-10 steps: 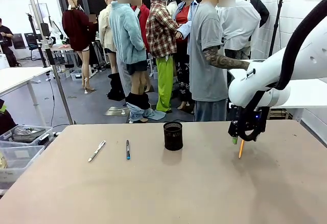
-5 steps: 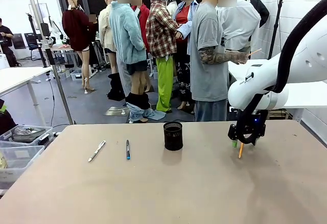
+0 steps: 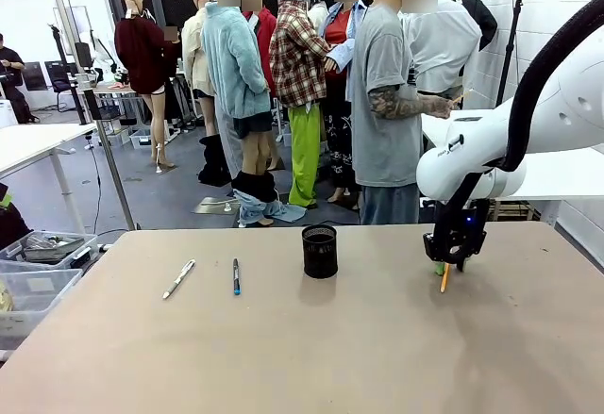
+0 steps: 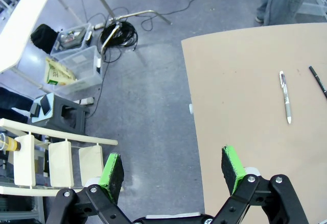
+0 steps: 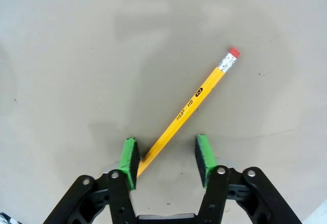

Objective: Place the pens into the pen holder.
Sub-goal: Pick up a writing instrument from the table and place it into the Pen holder.

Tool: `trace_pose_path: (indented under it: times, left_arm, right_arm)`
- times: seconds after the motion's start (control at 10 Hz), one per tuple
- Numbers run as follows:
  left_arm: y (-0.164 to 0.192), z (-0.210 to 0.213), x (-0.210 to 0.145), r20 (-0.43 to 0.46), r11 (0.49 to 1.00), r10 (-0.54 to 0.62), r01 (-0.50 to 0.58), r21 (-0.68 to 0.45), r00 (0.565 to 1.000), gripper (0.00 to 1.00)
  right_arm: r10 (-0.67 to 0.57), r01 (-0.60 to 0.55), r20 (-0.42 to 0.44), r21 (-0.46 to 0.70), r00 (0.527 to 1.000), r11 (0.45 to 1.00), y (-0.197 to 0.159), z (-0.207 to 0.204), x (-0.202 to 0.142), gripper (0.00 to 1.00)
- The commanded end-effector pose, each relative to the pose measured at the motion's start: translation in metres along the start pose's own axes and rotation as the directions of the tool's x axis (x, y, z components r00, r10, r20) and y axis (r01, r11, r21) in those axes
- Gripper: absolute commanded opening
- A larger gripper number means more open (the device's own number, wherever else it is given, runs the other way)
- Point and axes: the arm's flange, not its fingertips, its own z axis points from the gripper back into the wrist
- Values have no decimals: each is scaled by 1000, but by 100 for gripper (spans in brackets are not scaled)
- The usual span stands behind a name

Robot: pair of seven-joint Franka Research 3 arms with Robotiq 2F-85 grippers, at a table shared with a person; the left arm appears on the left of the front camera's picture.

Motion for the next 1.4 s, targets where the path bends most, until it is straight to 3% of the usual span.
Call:
trace_pose_path:
  times: [0.0,0.6,0.8,0.9,1.1,1.2,1.3]
  left_arm:
    - [2,0,-1,0,1000,-2,2,3,1000,100]
    - [2,0,-1,0,1000,-2,2,3,1000,100]
    - [2,0,-1,0,1000,-2,2,3,1000,100]
    - [2,0,-1,0,1000,-2,2,3,1000,100]
    - [2,0,-1,0,1000,-2,2,3,1000,100]
    - [2,0,-1,0,1000,-2,2,3,1000,100]
    - [2,0,-1,0,1000,-2,2,3,1000,100]
  right_arm:
    - [-23,22,-41,-13,999,1000,5,-10,9,0]
    - [145,-149,-58,-67,988,987,32,4,26,0]
    - [293,-293,-22,-28,956,956,38,10,26,0]
    - [389,-389,47,-11,920,921,39,23,19,0]
    - [621,-634,226,-20,751,773,39,63,0,0]
    - [653,-675,289,-32,700,737,39,78,-6,0]
    - [708,-761,411,-49,575,647,46,99,-11,0]
